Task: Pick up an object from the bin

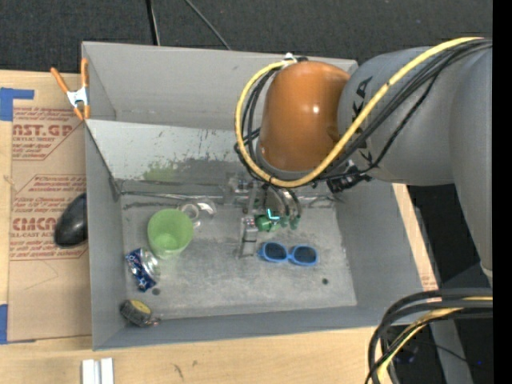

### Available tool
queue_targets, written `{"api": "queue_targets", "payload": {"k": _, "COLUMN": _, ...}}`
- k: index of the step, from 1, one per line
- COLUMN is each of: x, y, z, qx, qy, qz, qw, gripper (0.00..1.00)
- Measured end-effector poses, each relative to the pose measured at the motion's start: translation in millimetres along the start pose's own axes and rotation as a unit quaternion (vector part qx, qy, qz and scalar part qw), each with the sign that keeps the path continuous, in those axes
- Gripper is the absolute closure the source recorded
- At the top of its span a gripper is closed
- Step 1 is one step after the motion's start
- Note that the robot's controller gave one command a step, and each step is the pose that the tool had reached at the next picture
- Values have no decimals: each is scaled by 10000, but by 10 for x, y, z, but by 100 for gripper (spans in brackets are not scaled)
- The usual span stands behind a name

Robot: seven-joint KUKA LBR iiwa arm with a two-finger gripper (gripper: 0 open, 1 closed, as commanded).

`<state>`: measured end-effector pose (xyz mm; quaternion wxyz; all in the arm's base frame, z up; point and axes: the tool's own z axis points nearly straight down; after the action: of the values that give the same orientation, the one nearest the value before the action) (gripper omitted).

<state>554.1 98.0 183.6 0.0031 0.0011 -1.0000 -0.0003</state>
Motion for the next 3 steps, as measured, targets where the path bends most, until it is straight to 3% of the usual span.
{"api": "queue_targets", "payload": {"k": 1, "x": 123, "y": 544, "z": 1107, "qx": 3, "qy": -20, "qz": -1577, "qw": 9875, "gripper": 0}}
{"api": "queue_targets", "payload": {"k": 2, "x": -74, "y": 1337, "z": 1137, "qx": -6, "qy": -53, "qz": -2478, "qw": 9688, "gripper": 0}}
{"api": "queue_targets", "payload": {"k": 3, "x": 349, "y": 1464, "z": 1030, "qx": 53, "qy": -234, "qz": -4784, "qw": 8778, "gripper": 0}}
